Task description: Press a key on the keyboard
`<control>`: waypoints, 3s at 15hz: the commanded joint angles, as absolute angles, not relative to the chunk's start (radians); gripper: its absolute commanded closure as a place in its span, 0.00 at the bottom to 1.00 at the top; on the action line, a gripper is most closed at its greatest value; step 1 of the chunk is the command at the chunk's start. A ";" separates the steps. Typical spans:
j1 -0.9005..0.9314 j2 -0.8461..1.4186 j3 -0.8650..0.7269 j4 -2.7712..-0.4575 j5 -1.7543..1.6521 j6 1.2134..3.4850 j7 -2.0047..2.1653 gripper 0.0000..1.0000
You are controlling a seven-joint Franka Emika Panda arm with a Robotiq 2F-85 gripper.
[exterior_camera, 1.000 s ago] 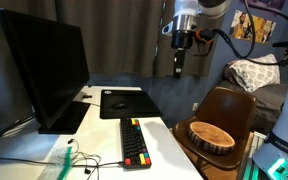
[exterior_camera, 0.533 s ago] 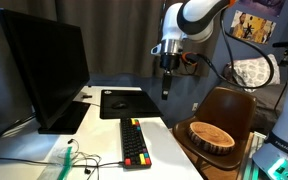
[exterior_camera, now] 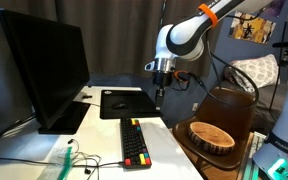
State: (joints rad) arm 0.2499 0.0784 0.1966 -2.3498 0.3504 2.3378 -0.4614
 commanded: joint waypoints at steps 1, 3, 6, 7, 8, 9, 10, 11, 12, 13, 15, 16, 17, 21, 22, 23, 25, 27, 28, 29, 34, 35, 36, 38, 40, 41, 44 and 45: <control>0.218 0.146 0.221 -2.339 0.398 2.395 -0.531 1.00; 0.205 0.181 0.229 -2.335 0.398 2.407 -0.550 1.00; 0.192 0.172 0.236 -2.347 0.359 2.403 -0.515 0.99; 0.189 0.176 0.237 -2.347 0.359 2.403 -0.515 0.99; 0.188 0.176 0.238 -2.347 0.359 2.403 -0.515 0.99; 0.189 0.174 0.239 -2.347 0.360 2.403 -0.515 0.99; 0.189 0.174 0.240 -2.346 0.360 2.403 -0.515 0.99; 0.189 0.174 0.241 -2.346 0.360 2.403 -0.515 0.99; 0.189 0.174 0.242 -2.346 0.360 2.403 -0.515 1.00; 0.189 0.196 0.239 -2.330 0.343 2.411 -0.518 1.00; 0.188 0.227 0.240 -2.311 0.337 2.440 -0.521 1.00; 0.184 0.242 0.244 -2.300 0.346 2.453 -0.529 1.00; 0.182 0.256 0.246 -2.291 0.344 2.467 -0.530 1.00; 0.164 0.307 0.257 -2.261 0.332 2.519 -0.529 1.00; 0.159 0.319 0.258 -2.254 0.323 2.531 -0.526 1.00; 0.154 0.331 0.261 -2.248 0.317 2.545 -0.527 1.00; 0.143 0.354 0.267 -2.235 0.305 2.558 -0.526 1.00; 0.132 0.374 0.276 -2.225 0.297 2.571 -0.527 1.00; 0.127 0.384 0.281 -2.220 0.293 2.576 -0.527 1.00; 0.123 0.395 0.284 -2.215 0.289 2.584 -0.525 1.00; 0.105 0.439 0.301 -2.200 0.270 2.625 -0.518 1.00; 0.102 0.447 0.302 -2.197 0.263 2.630 -0.516 1.00; 0.099 0.454 0.304 -2.195 0.258 2.634 -0.515 1.00; 0.090 0.464 0.310 -2.193 0.249 2.639 -0.515 1.00; 0.084 0.472 0.310 -2.193 0.236 2.648 -0.511 1.00; 0.080 0.475 0.313 -2.191 0.234 2.649 -0.512 1.00; 0.071 0.487 0.319 -2.186 0.227 2.656 -0.513 1.00; 0.069 0.490 0.321 -2.185 0.226 2.661 -0.511 1.00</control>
